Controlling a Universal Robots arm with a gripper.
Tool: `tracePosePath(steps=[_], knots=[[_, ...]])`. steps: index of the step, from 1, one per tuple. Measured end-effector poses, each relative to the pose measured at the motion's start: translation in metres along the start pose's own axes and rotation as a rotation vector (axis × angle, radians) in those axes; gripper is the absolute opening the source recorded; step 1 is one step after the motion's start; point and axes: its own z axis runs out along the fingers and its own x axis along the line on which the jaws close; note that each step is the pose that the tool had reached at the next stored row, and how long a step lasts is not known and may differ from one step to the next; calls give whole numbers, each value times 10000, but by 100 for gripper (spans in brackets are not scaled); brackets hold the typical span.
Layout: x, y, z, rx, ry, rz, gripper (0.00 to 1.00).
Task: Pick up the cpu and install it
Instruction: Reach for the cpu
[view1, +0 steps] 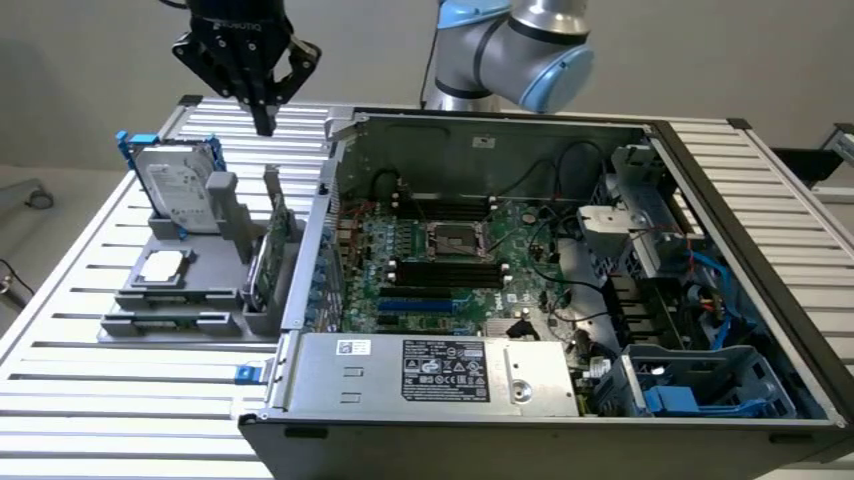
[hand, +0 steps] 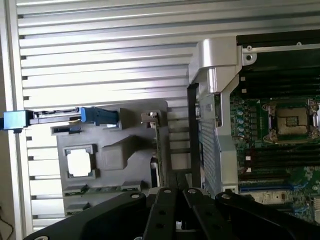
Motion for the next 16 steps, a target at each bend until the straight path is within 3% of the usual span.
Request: tracePosePath(steps=[6,16], knots=[[249,25,46,0,1,-13,11],[516,74,112,7,13,-187,11]])
